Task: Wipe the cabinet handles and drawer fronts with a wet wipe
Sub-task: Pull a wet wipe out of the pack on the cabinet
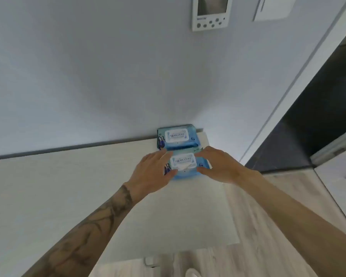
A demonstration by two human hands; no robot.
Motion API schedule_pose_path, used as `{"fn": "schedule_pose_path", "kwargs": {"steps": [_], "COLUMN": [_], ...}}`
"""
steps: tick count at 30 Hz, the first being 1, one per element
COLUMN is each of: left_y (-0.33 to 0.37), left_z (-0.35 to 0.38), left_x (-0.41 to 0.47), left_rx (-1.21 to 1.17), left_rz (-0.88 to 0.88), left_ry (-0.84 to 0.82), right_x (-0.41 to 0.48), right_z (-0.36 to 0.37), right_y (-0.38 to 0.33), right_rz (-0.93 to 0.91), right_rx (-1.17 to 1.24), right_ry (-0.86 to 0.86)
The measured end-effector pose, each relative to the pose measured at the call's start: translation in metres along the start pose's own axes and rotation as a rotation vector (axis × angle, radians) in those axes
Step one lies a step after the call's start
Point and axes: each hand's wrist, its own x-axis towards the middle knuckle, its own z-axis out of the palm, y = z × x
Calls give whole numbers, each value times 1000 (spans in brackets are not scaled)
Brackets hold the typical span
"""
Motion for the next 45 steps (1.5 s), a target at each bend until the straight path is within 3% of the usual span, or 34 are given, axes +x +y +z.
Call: {"fn": "schedule_pose_path", "kwargs": {"steps": [7, 16, 27, 34, 45], "left_y": [-3, -25, -26, -20, -28], "left_z": [64, 70, 76, 92, 108], "left_x": [43, 63, 73, 62, 70], "left_rx": [-27, -138, -348, -480, -332], "left_rz": [18, 85, -68, 10, 67], "left_ry": [43, 160, 303, 353, 337], "right_x": [32, 44, 71, 81, 71], "right_z": [55, 68, 70, 79, 66], "right_y": [26, 31, 12, 16, 4], "right_rz": [31, 9, 1, -50, -67], "right_rx": [-49, -73, -44, -33, 204], "right_ry": [88, 258, 293, 289, 413]}}
